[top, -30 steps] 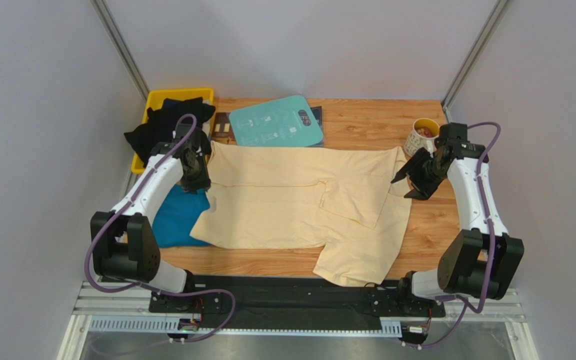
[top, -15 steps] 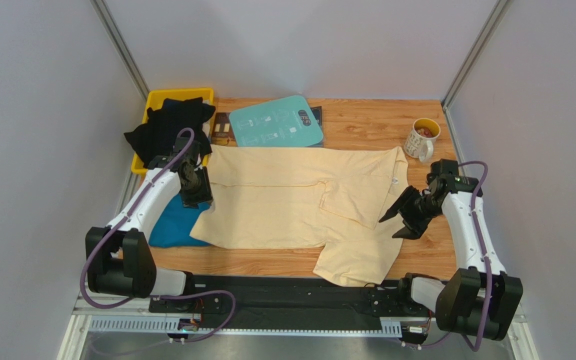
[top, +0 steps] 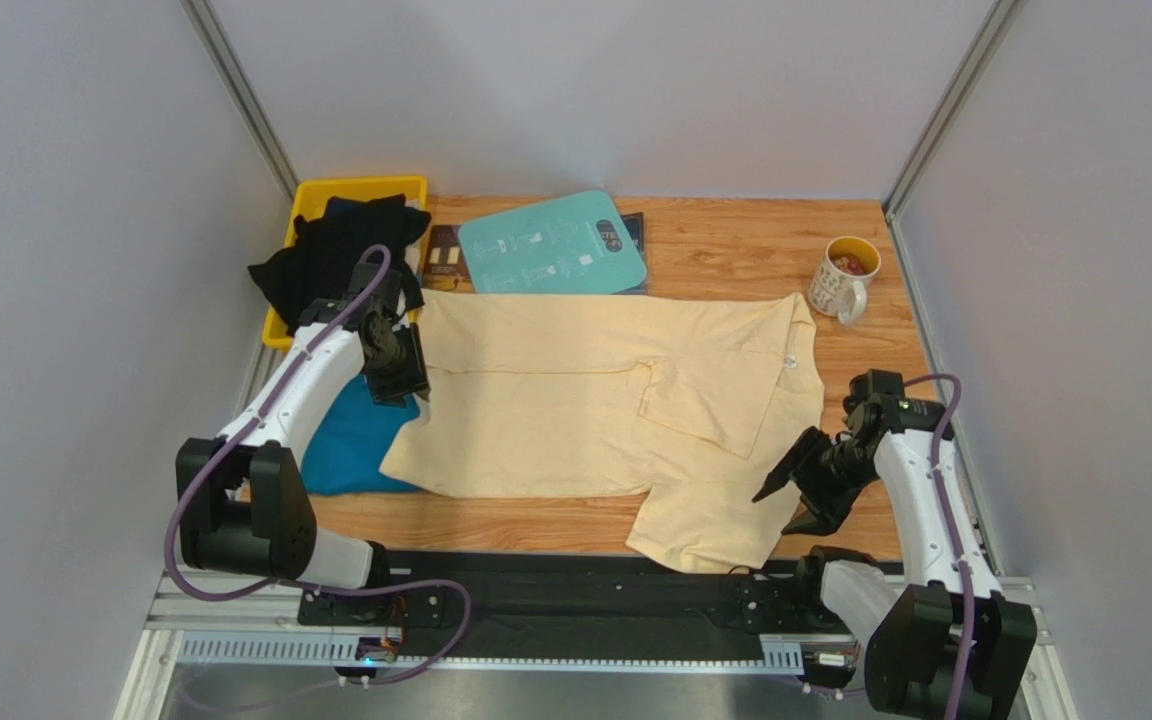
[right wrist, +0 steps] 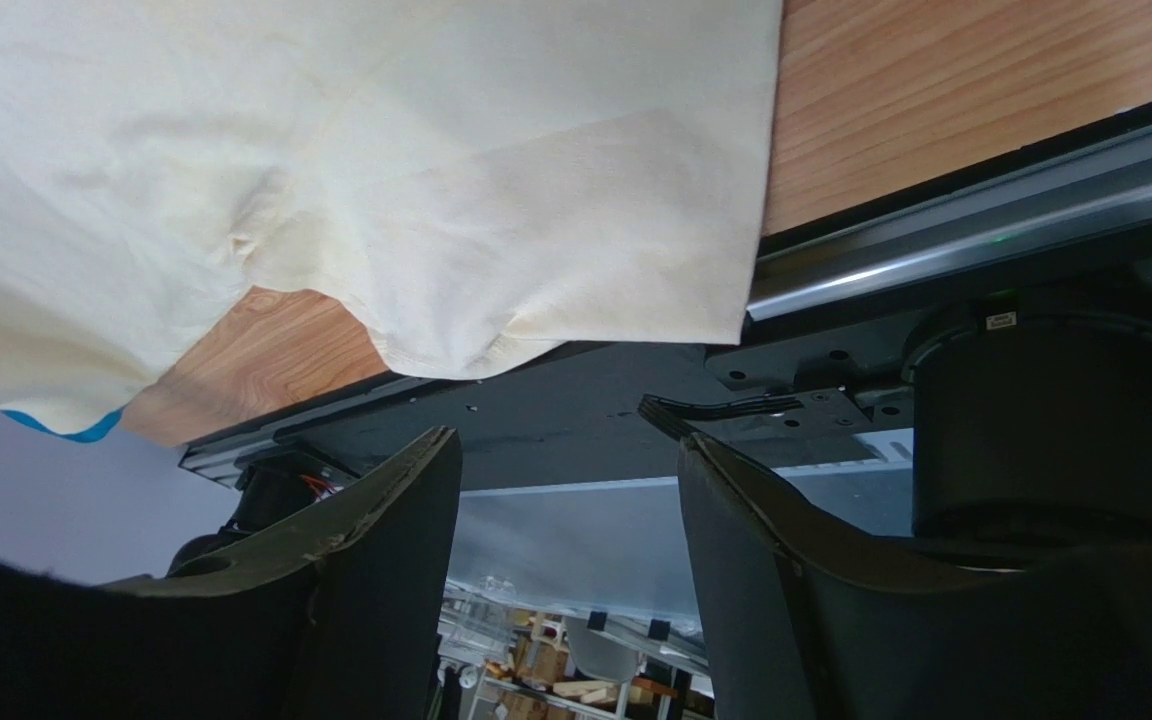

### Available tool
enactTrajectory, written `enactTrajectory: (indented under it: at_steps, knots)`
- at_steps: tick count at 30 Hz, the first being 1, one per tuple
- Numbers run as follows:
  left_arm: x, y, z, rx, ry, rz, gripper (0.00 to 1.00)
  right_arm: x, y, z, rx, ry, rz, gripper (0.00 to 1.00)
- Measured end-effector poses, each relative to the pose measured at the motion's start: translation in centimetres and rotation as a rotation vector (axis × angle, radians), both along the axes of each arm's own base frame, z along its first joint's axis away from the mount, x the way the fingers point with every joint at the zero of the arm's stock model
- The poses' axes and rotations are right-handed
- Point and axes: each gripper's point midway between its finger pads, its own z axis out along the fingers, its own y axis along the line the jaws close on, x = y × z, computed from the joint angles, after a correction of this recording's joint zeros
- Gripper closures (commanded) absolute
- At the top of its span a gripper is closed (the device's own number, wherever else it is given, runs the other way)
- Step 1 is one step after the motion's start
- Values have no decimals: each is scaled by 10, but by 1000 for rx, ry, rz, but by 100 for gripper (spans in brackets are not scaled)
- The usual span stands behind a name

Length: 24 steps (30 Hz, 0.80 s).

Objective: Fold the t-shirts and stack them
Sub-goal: Grap the side of the flattened tshirt closest away from the robot with both arms

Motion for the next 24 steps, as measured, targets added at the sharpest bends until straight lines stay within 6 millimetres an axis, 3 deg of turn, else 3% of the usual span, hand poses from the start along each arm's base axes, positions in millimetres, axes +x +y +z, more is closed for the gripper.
enactTrajectory:
  at_steps: [4,15,24]
  knots:
    - [0,-2,-1,-8,5,-3,56,-15,2,-14,1,43,7,39]
    - [4,-4,3,-19,2,-6,55,-16,-6,-28,-46,138,10,39]
    - [-1,3,0,17,26,5,50,23,-16,-25,-80,100,10,39]
